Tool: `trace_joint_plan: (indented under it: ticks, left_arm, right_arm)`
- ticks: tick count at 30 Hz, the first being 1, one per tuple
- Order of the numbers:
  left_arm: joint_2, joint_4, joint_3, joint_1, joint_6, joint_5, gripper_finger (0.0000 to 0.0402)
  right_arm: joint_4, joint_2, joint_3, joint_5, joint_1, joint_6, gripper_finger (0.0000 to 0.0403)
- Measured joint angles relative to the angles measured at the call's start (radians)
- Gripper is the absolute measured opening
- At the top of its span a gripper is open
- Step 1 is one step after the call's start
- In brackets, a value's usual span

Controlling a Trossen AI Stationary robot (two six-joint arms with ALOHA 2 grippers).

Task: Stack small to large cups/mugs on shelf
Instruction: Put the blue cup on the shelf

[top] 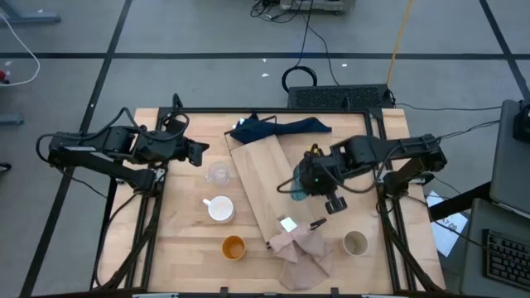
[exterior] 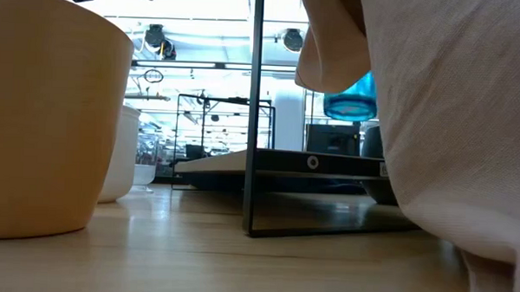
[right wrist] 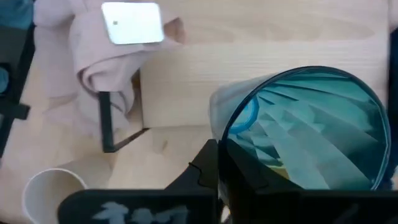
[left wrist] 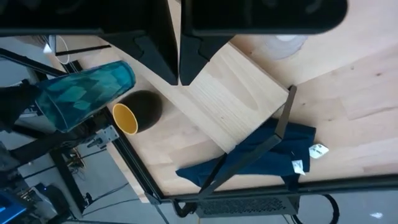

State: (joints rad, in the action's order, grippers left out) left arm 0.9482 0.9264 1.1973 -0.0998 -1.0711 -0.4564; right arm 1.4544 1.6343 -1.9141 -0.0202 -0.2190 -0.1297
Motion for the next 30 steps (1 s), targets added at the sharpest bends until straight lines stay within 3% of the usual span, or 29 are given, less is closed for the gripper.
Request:
trace_joint_plan:
  ticks: [11,19,30]
  left_arm:
    - [0.000,0.004,0.000,-0.001,-0.002,0.038,0.0015]
    - [0.000,0.005,0.000,-0.003,0.014,0.107,0.0015]
    - [0.000,0.005,0.000,-0.003,0.042,0.111,0.0015]
  right_arm:
    - [-0.074,0.084,0.000,-0.003,-0.083,0.171,0.0000]
    - [-0.066,0.185,0.002,0.020,-0.086,0.182,0.0000]
    - [-0.102,0.193,0.001,-0.015,-0.096,0.238,0.0000]
